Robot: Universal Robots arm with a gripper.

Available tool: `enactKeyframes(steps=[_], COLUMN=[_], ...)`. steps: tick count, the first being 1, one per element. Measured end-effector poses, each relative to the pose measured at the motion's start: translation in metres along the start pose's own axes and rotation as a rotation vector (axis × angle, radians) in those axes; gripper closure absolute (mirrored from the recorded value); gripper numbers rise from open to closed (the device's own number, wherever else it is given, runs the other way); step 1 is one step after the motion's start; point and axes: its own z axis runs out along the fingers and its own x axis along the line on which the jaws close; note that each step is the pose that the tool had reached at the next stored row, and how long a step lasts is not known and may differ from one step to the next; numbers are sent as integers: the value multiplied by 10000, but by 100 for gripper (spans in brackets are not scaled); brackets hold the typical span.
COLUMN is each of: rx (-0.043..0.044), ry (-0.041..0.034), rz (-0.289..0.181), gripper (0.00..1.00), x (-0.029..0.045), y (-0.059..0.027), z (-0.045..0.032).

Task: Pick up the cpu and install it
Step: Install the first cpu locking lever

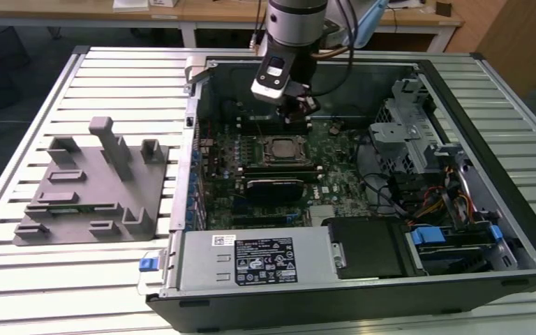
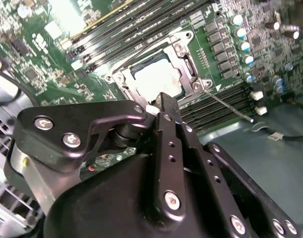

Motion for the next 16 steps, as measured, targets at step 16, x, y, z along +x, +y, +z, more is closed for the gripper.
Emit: enactKeyframes(steps=[16], rx=[-61], ry=[38], rz=[-2849], gripper=[89], x=[0], y=[0], z=[9])
